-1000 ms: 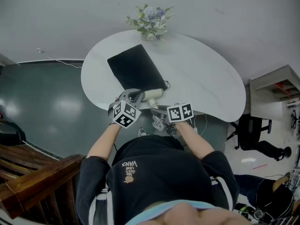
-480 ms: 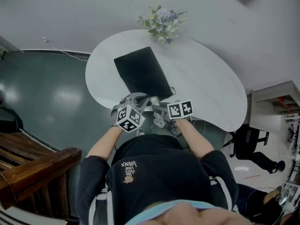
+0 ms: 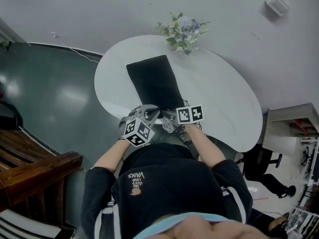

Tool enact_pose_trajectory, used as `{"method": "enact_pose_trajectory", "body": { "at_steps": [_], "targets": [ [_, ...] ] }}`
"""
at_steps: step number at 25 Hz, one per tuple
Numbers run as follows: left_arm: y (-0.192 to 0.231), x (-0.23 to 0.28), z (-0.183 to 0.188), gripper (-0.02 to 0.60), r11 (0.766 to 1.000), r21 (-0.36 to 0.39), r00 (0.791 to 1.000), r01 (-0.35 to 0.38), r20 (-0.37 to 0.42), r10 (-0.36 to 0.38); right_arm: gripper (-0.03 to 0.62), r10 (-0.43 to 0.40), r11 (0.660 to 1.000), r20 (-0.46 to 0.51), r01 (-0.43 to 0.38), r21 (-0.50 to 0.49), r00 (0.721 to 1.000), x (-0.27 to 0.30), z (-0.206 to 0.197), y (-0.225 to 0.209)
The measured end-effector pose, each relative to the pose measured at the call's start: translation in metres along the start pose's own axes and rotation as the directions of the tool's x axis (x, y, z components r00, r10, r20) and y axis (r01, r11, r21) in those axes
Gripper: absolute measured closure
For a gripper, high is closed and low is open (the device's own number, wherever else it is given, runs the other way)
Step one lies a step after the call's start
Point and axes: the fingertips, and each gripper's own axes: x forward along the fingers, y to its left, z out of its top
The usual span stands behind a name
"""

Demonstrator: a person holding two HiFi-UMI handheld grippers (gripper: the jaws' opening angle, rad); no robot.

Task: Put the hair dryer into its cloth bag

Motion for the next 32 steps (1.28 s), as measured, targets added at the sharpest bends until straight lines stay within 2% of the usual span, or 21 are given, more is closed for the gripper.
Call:
{"method": "enact_pose_trajectory", "body": {
  "at_steps": [9, 24, 32],
  "targets": [
    [0.004, -0.002, 0.005, 0.548, 0.997, -0.065, 0.999, -0.029, 0.017, 0.030, 0.410, -0.021, 0.996, -0.036, 0.018, -0.089, 0.999, 0.016, 0.023, -0.004],
    [0.023, 0.005, -0.003, 0.548, 0.985, -0.135, 0.994, -0.111, -0.018, 0.109, 0.410, -0.034, 0.979, -0.071, 0.019, -0.204, 0.997, 0.042, 0.060, -0.006],
    [0.036, 0.011, -0.005, 0.548, 0.972, -0.177, 0.988, -0.152, -0.032, 0.149, 0.410, -0.031, 0.975, -0.068, 0.015, -0.222, 0.997, 0.057, 0.083, -0.008]
  ]
}}
